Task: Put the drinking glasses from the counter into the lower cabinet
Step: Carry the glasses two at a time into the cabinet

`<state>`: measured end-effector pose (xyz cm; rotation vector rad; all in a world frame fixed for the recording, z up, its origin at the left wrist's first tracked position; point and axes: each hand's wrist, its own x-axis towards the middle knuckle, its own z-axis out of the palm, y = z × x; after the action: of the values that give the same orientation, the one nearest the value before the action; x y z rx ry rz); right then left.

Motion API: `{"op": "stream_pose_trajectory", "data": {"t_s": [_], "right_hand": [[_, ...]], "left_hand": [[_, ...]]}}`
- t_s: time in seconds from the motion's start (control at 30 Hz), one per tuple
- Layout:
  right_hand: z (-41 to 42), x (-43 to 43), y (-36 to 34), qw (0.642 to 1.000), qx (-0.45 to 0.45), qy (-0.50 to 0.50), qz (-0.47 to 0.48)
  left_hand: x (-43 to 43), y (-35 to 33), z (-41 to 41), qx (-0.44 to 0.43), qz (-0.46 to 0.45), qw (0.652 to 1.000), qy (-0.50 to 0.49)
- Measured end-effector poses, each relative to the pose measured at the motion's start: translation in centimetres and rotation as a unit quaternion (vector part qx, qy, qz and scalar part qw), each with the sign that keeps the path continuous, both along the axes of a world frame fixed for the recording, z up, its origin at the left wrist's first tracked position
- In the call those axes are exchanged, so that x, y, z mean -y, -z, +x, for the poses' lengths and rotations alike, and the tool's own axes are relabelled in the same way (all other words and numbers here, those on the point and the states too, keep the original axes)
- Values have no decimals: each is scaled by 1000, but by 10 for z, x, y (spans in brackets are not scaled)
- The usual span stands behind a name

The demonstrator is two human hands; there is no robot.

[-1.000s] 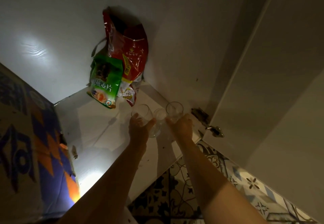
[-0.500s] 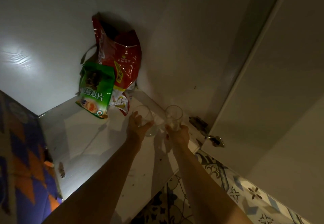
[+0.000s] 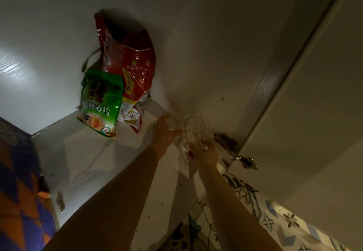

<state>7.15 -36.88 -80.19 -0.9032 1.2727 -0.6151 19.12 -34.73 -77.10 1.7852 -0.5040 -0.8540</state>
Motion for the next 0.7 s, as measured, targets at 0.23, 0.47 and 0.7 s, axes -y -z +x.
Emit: {"op": "stream_pose_trajectory", "data": {"t_s": [0.23,0.47,0.7], "right_hand": [[5,-2,6,996,-58,-6,-69],[1,-4,-7,993,-74,-42,-84],[-16,-4,-28,989,-38,-131,-53]], "left_hand": [[0,-2,5,18,37,997,59],[-8,-9,0,-22,10,996,84],[-17,-4,-7,-32,-40,992,112]]}}
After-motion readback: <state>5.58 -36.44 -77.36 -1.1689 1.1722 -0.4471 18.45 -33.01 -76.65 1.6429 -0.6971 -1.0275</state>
